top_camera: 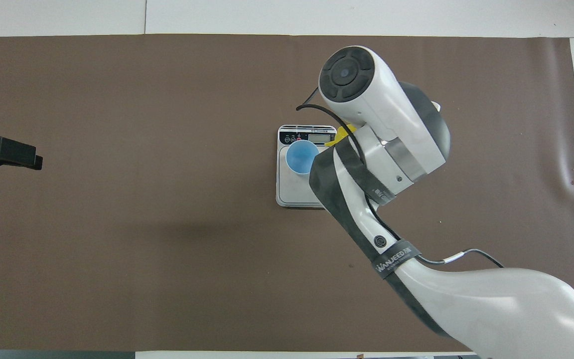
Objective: Pour seasoning into cup on scale with both arms
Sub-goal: 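Turn the bottle upright and carry it back with the right gripper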
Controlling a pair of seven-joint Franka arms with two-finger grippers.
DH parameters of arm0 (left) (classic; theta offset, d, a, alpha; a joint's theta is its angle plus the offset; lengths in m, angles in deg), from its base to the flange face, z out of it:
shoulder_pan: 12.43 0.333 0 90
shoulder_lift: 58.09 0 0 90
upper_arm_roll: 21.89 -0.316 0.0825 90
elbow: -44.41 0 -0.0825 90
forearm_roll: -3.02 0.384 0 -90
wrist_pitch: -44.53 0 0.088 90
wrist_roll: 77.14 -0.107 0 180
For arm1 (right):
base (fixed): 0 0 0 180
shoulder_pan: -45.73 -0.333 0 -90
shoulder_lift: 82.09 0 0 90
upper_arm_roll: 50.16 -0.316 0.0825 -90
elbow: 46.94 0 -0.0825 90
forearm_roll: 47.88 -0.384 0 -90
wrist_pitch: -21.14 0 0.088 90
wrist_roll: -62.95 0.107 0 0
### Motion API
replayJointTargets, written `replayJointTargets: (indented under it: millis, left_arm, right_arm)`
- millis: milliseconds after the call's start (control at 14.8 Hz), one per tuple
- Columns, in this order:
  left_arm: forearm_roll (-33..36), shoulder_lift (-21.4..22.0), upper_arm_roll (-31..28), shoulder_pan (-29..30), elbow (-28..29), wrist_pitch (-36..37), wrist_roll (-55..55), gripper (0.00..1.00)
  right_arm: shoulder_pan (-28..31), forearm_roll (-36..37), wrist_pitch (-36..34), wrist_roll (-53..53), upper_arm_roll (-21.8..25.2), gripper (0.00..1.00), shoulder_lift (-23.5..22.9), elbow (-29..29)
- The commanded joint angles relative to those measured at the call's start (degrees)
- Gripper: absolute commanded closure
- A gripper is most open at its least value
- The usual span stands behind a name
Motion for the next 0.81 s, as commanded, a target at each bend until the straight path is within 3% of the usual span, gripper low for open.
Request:
replayJointTargets:
  millis: [0, 541, 744]
  left_arm:
    - [-0.70, 1.10, 0.30, 0.69, 1.25, -0.54, -0.56, 0.00]
    - [-0.70, 1.10, 0.30, 0.60, 1.25, -0.54, -0.56, 0.00]
    - [-0.70, 1.10, 0.30, 0.60, 1.25, -0.54, -0.55, 0.00]
  right_arm:
    - [5.61, -6.86, -0.25, -5.59, -0.53, 1.00, 3.91, -0.32]
    - [27.76, -40.51, -0.51, -25.52, -0.18, 1.00, 8.05, -1.71]
    - [35.41, -52.03, 2.64, -36.76, -0.10, 1.00, 11.64, -11.36]
